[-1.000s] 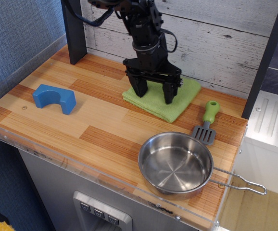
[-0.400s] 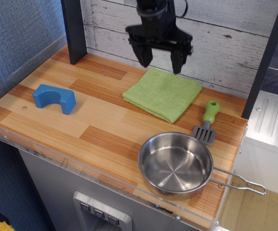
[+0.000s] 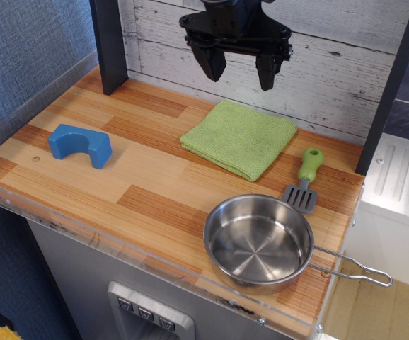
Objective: Move the green cloth to the far edge of the table
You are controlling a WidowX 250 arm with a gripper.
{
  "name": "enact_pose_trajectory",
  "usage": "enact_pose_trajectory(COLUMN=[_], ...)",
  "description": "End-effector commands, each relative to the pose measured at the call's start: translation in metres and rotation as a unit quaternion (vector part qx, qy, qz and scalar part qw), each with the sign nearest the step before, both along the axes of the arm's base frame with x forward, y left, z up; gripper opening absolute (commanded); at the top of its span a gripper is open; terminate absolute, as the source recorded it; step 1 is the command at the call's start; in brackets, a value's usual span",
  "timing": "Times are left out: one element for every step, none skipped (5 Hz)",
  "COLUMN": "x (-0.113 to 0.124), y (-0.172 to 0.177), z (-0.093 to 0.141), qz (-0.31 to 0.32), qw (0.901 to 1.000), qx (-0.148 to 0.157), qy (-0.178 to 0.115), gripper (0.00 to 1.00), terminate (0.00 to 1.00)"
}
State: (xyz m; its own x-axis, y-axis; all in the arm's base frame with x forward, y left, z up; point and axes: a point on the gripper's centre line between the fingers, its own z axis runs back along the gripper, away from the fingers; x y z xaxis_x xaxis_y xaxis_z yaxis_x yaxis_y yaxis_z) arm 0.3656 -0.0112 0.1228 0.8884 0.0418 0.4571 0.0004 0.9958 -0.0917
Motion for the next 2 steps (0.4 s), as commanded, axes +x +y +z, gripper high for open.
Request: enact_pose_trajectory(x=[-0.0028, -0.0028], y=[-0.0012, -0.0012], z=[0.022, 0.022], qz=[-0.002, -0.002], qw=[0.9995, 0.9995], qx=[0.001, 0.001], qy=[-0.03, -0.03], gripper=[1.0, 1.0], terminate=[0.0, 1.0])
